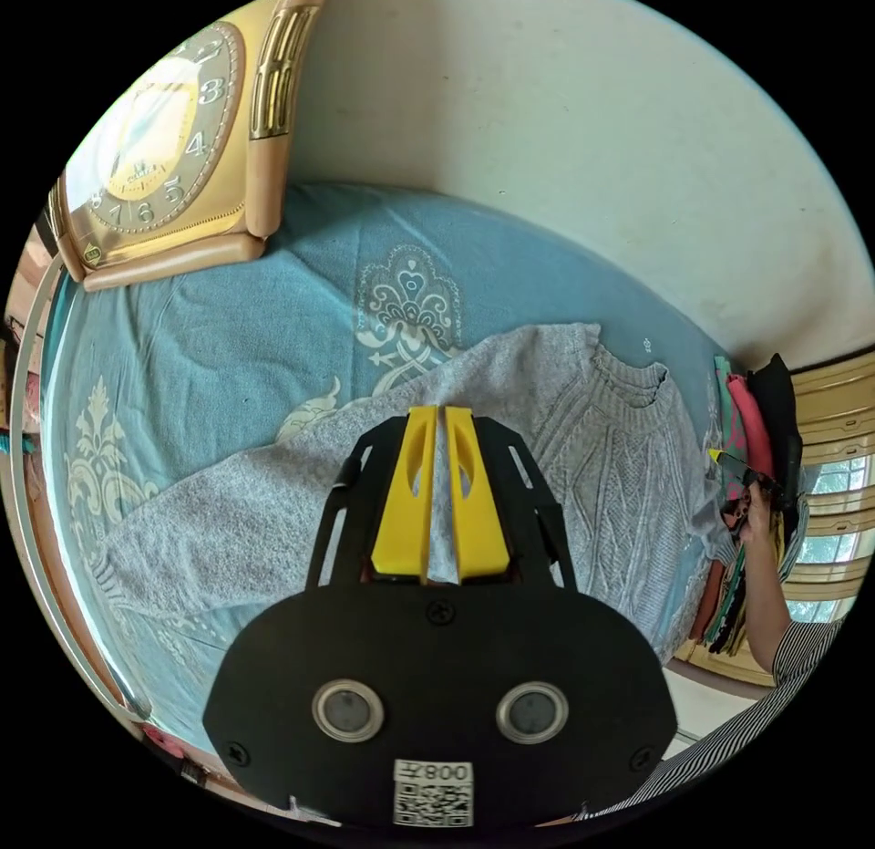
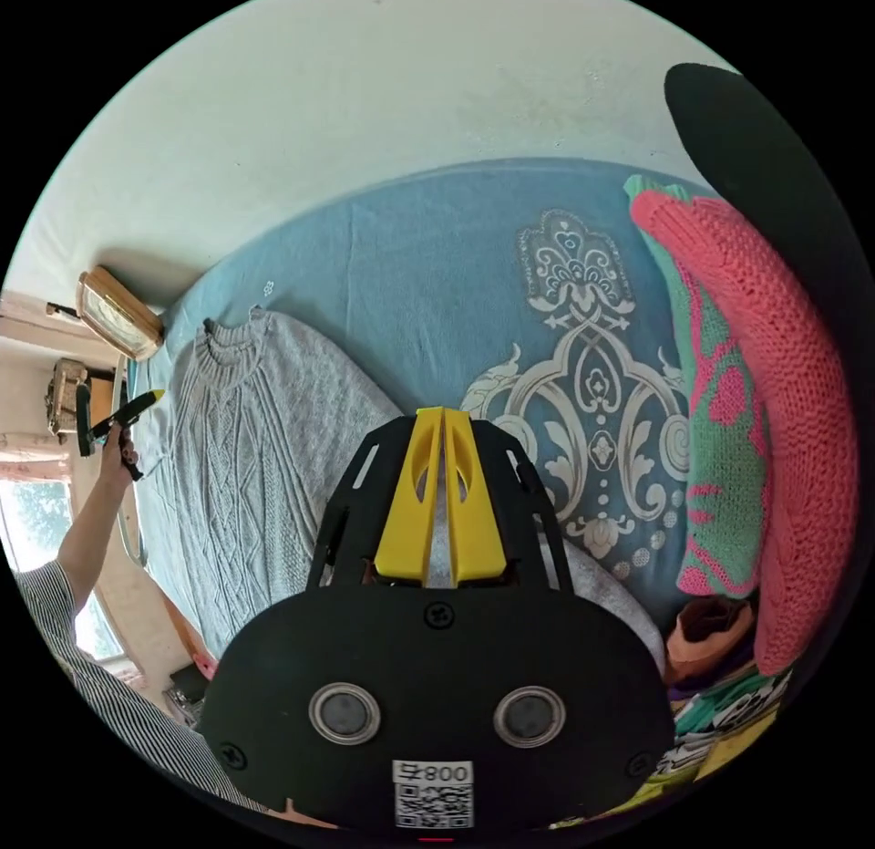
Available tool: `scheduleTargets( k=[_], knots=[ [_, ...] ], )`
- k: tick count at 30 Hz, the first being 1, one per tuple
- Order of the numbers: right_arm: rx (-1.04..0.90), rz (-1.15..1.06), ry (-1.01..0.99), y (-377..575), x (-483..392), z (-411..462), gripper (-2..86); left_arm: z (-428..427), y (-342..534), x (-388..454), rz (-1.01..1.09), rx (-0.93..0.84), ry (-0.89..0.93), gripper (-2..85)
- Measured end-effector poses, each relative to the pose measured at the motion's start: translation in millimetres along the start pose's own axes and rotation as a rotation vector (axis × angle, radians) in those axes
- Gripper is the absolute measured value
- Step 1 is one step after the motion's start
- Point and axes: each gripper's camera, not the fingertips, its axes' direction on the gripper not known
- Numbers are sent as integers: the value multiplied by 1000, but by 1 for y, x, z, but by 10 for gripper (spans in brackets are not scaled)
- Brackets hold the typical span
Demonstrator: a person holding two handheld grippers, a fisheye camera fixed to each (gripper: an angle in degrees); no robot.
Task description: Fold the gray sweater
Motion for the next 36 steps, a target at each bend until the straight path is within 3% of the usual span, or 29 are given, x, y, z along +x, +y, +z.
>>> scheduleTargets(
  k=[5,11,13,17,20,29,36],
  knots=[
    [110,-133,-96,-1,-50,-42,1,-10,11,22,49,86,113,13],
    [-3,-303,122,-29,-135,1,0,32,-4,62,115,-8,80,4],
    [122,-285,159,-18,-139,-8,-1,43,-3,68,114,-10,63,3],
    [75,-274,121,-8,-129,-40,0,35,6,82,107,28,85,2],
    [184,-307,30,0,-133,-76,0,27,15,103,169,110,159,2],
    [109,-259,-29,-43,-121,-78,-1,78,-1,145,162,25,202,2],
    [198,-249,-33,15,-84,-140,0,61,40,150,138,73,200,2]
  ],
)
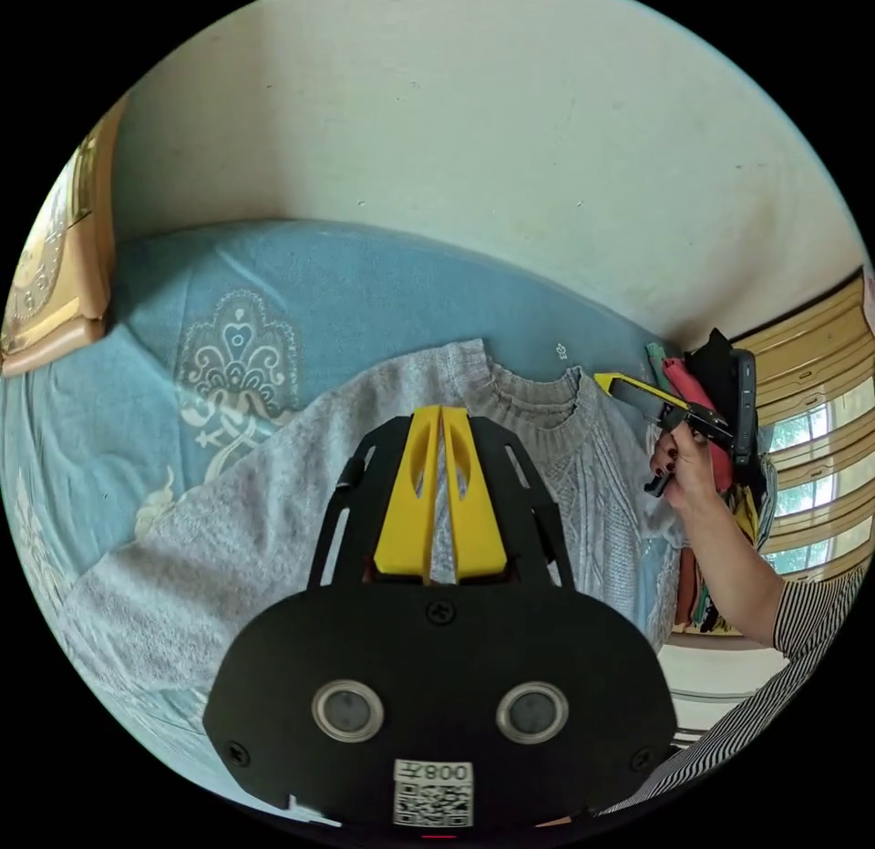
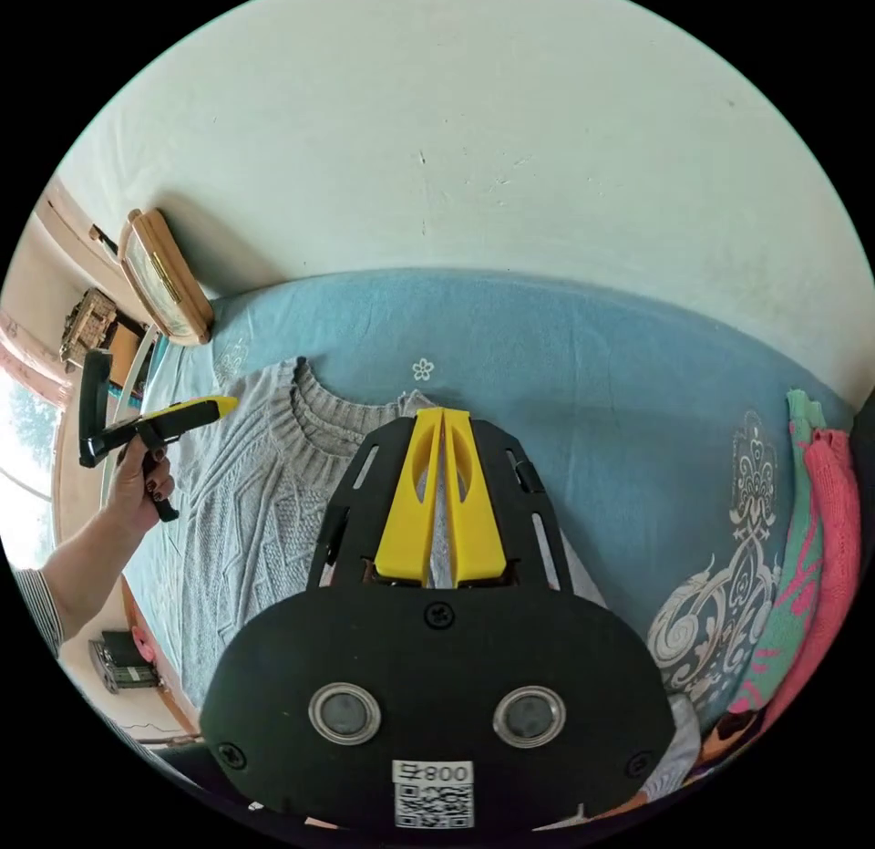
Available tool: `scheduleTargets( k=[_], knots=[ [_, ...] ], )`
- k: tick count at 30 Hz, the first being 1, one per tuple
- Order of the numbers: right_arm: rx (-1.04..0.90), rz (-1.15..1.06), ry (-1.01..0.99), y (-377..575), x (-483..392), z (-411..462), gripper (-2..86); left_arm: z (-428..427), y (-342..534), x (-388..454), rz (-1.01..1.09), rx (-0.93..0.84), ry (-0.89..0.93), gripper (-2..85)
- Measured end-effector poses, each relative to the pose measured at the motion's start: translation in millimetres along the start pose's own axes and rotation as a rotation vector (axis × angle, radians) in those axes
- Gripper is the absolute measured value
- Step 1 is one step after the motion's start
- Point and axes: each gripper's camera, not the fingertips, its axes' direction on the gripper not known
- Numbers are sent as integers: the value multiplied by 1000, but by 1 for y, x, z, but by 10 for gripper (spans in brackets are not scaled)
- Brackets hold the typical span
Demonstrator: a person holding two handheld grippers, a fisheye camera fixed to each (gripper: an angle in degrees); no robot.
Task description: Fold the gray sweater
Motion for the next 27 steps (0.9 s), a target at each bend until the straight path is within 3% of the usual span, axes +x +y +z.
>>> scheduleTargets(
  k=[6,10,13,16,19,20,25,27],
  knots=[
    [34,18,-77,109,11,-89,0,-47,74,-24,-173,76,-84,1],
    [-167,15,1,183,15,-89,0,-30,111,-39,-279,-57,-207,1],
    [-158,86,-65,215,35,-115,0,-30,119,-32,-343,-11,-147,1],
    [-80,87,-41,253,38,-168,0,-30,120,6,-217,17,-144,2],
    [-220,126,5,306,55,-168,1,1,126,26,-184,-133,-158,2],
    [-191,177,-72,328,67,-178,1,11,132,30,-205,-152,-143,2],
    [-29,247,-58,395,92,-267,1,2,150,72,-247,-15,-46,2],
    [-101,268,-79,426,103,-272,1,15,156,96,-204,-34,27,2]
  ],
)
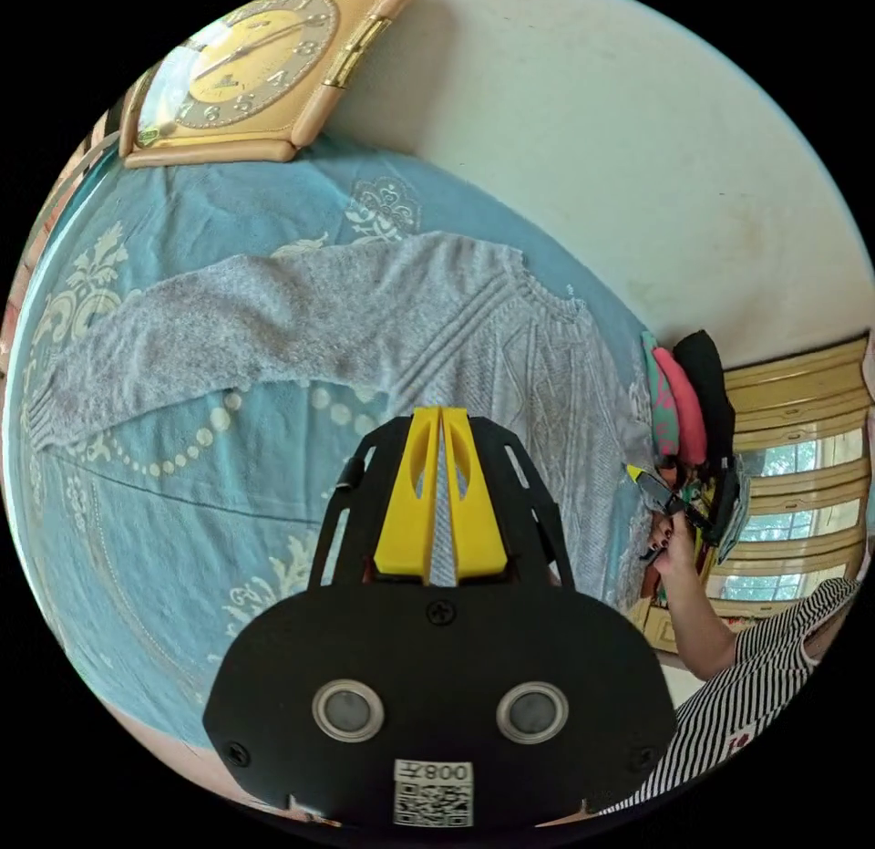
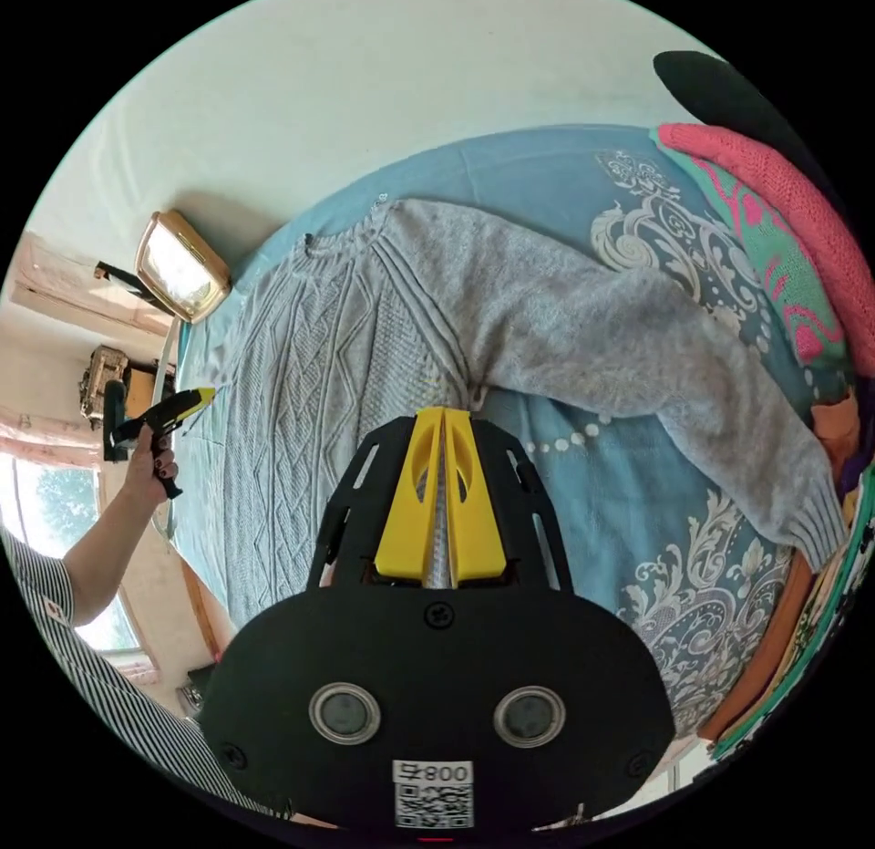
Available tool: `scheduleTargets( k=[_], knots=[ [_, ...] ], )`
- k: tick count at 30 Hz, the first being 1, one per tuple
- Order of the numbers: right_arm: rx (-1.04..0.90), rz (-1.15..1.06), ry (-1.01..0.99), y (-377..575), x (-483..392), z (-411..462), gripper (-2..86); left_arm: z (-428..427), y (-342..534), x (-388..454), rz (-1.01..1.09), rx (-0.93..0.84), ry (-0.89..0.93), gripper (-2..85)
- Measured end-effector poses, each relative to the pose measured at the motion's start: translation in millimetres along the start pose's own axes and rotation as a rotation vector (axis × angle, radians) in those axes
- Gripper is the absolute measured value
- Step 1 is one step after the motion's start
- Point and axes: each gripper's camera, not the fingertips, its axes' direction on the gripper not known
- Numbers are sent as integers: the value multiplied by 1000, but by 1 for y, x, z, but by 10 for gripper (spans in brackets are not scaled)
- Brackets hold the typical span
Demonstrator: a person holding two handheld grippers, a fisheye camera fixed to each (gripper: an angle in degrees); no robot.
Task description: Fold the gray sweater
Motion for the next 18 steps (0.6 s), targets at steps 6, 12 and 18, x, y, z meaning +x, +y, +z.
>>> scheduleTargets(
  k=[6,12,18],
  knots=[
    [-13,43,57,99,47,-56,2,95,29,55,33,-341,175,6],
    [167,421,372,240,155,-174,23,133,42,153,264,-381,335,30],
    [330,678,306,341,248,-232,67,217,50,300,602,-543,459,67]
  ],
)
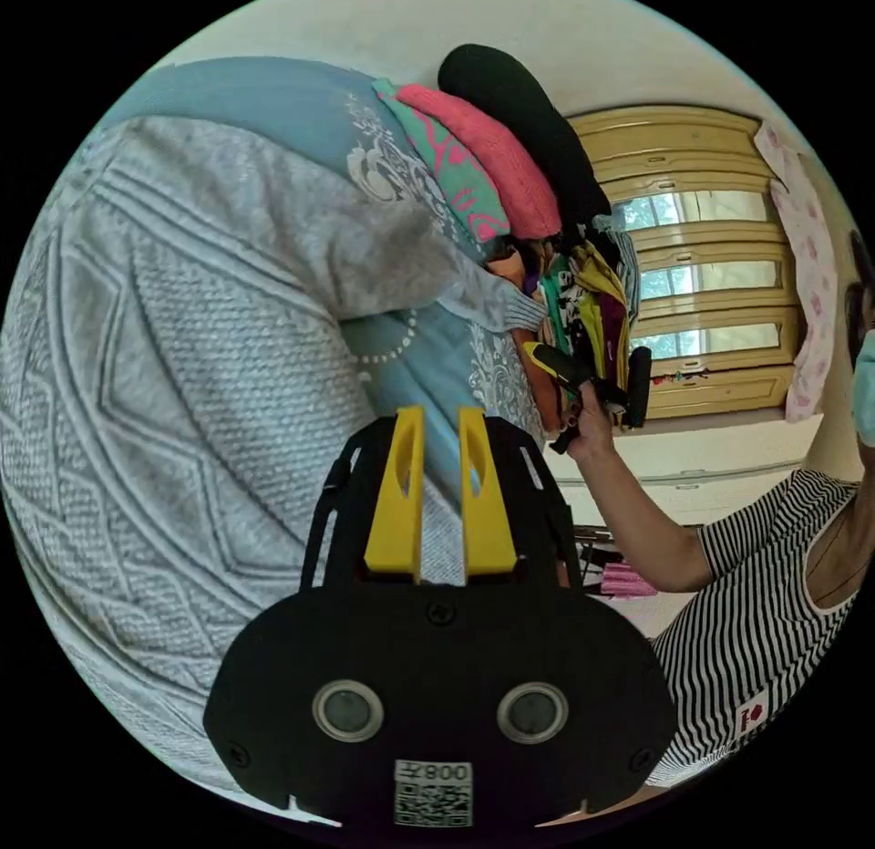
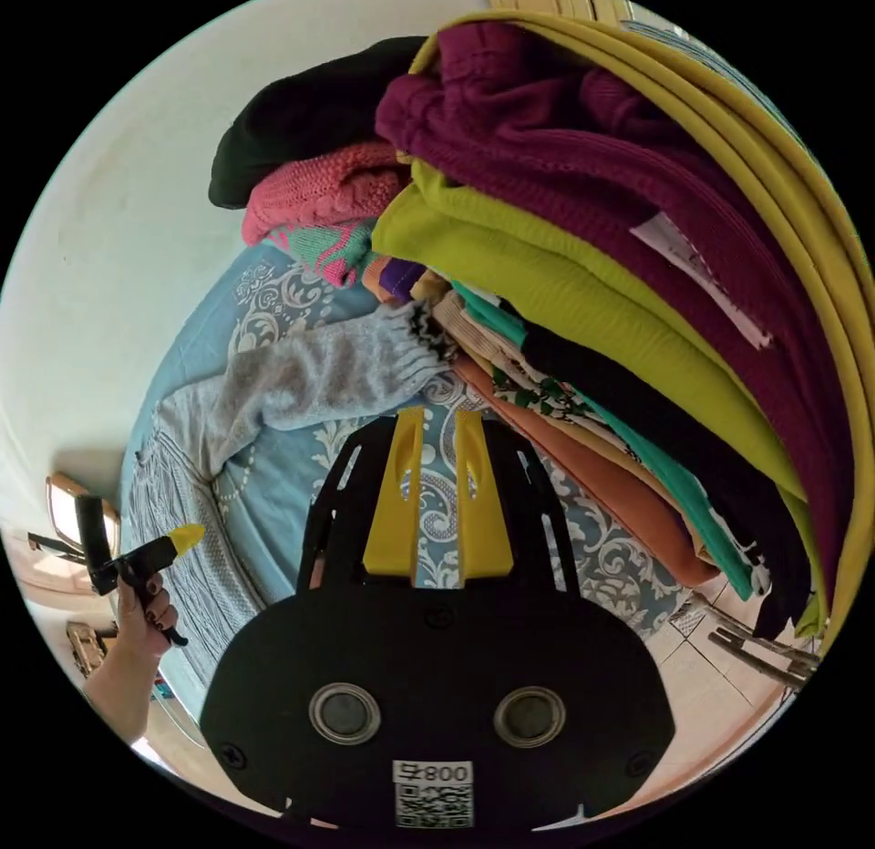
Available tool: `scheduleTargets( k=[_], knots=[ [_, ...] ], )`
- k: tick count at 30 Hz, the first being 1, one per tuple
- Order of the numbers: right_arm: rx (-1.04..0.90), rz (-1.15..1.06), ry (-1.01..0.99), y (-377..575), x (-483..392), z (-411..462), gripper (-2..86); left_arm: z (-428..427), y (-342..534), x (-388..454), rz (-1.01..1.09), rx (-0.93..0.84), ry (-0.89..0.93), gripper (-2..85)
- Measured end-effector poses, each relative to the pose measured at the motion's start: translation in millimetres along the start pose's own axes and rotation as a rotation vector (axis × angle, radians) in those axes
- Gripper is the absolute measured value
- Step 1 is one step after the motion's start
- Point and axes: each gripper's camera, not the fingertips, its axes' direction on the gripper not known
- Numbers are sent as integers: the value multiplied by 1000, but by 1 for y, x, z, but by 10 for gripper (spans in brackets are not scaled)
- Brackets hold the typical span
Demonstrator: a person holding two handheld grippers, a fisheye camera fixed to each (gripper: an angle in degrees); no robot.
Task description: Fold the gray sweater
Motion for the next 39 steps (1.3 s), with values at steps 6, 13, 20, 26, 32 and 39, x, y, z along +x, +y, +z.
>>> scheduleTargets(
  k=[6,13,20,26,32,39],
  knots=[
    [30,51,-97,1,64,-6,68,80,-83,62,202,-80,60,72],
    [59,102,-235,13,123,-23,61,127,-103,88,180,-93,127,73],
    [96,135,-318,23,161,-35,74,151,-124,114,201,-70,140,94],
    [104,134,-302,11,158,-32,40,186,-149,151,272,-120,114,104],
    [112,102,-335,-7,135,-35,22,210,-154,167,277,-167,51,33],
    [150,-14,-410,-29,69,-67,14,151,-124,163,244,-14,117,8]
  ],
)
